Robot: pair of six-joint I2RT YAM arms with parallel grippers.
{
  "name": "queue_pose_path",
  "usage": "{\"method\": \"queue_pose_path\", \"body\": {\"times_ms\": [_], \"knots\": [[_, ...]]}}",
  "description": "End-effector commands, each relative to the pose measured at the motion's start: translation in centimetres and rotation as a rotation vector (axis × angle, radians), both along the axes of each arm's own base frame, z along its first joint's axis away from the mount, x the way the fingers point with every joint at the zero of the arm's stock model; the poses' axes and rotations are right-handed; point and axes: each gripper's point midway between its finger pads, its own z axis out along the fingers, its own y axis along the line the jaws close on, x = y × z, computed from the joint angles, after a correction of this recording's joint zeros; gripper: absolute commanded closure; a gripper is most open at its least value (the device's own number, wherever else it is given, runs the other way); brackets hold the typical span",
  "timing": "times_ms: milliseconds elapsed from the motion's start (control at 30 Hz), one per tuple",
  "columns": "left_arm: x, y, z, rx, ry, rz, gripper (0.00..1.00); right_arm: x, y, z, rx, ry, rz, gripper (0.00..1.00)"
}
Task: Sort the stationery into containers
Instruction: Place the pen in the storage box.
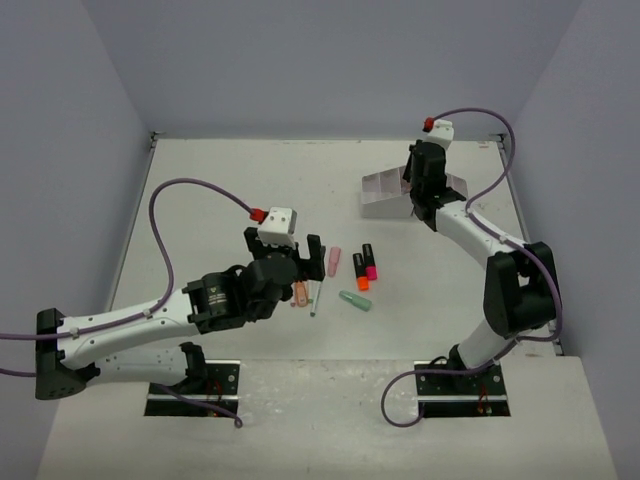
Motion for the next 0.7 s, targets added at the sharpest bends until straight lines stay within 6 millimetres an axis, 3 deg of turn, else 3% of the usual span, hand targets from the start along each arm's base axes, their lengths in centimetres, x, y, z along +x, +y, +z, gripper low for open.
{"method": "queue_pose_path", "body": {"times_ms": [0,33,167,367,433,500,600,667], "knots": [[0.0,0.8,-0.6,-0.031,0.022,0.01,0.0,1.5,-0.4,3.2,0.002,-0.094,-0.035,0.77],[0.1,0.9,-0.9,-0.033,0.028,0.011,0.0,1.4,-0.3,3.0,0.01,-0.084,-0.035,0.67],[0.5,1.7,-1.8,-0.023,0.039,0.029,0.0,0.2,-0.3,3.7,0.051,-0.098,-0.034,0.46],[1.5,3.0,-2.9,-0.018,0.068,0.07,0.0,-2.6,0.4,7.9,0.058,-0.144,-0.005,0.45],[2.0,3.9,-3.2,-0.011,0.078,0.111,0.0,-5.3,2.9,10.1,0.053,-0.13,0.078,0.46],[2.4,5.2,-3.5,0.013,0.104,0.174,0.0,-8.1,6.7,9.1,0.067,-0.008,0.246,0.47],[2.7,6.6,-3.2,0.056,0.13,0.251,0.0,-13.4,11.2,3.8,0.083,0.225,0.423,0.5],[2.6,6.9,-2.9,0.072,0.137,0.261,0.0,-16.2,12.6,0.3,0.081,0.351,0.481,0.51]]}}
